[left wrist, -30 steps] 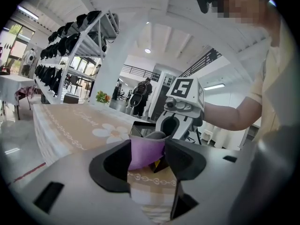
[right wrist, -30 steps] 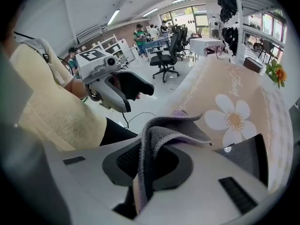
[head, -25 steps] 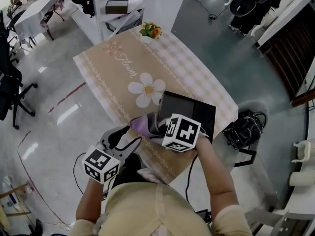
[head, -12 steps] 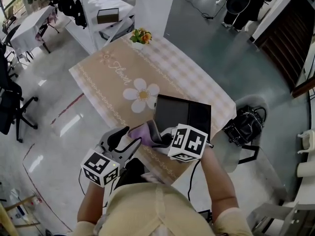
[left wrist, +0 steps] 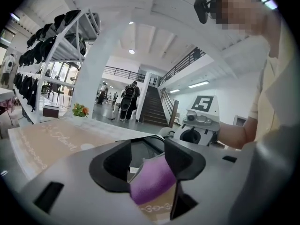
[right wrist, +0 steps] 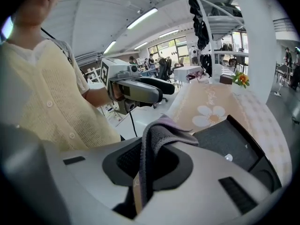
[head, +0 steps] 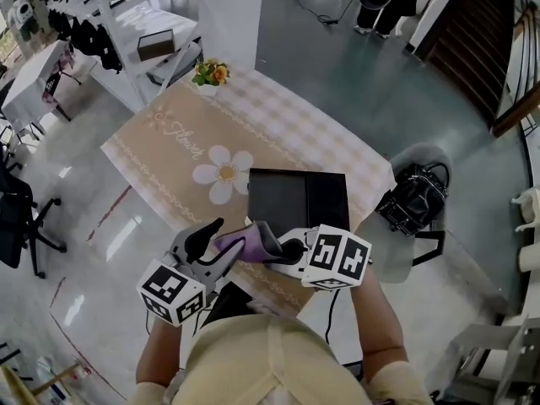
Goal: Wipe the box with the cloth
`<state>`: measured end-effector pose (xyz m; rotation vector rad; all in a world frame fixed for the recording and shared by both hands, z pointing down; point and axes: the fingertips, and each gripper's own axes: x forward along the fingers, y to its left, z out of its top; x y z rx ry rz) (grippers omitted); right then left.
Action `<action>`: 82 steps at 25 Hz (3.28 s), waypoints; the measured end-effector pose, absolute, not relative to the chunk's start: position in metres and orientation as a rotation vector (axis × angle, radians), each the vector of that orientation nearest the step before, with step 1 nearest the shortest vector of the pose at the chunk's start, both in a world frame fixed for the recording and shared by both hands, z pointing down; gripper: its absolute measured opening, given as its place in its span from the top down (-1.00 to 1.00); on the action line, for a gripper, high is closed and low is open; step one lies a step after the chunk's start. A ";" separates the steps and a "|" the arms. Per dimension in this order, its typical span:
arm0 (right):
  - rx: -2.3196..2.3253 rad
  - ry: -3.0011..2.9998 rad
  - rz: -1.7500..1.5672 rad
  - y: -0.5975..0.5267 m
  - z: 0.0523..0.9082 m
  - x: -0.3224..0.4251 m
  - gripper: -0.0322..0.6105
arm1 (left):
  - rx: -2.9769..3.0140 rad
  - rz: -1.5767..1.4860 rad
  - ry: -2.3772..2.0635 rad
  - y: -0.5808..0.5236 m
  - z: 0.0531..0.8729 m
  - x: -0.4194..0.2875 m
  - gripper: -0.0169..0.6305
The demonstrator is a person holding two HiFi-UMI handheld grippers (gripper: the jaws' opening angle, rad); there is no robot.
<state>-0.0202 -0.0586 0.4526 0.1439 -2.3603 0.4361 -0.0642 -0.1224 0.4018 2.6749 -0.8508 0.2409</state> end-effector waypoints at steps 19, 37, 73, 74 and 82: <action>0.867 -2.597 0.511 -0.081 0.395 0.066 0.73 | 2.643 0.201 -0.721 -0.152 0.377 -0.011 0.48; 1.677 -2.595 0.401 -0.104 0.361 0.106 0.73 | 2.641 0.142 -0.937 -0.167 0.368 -0.010 0.62; 1.949 -2.352 0.354 -0.115 0.392 0.127 0.73 | 2.654 0.299 -1.082 -0.167 0.401 -0.022 0.71; 1.950 -2.354 0.357 -0.115 0.392 0.126 0.73 | 2.655 0.295 -1.084 -0.167 0.401 -0.022 0.72; 1.952 -2.372 0.371 -0.115 0.391 0.128 0.73 | 2.654 0.289 -1.084 -0.167 0.400 -0.021 0.72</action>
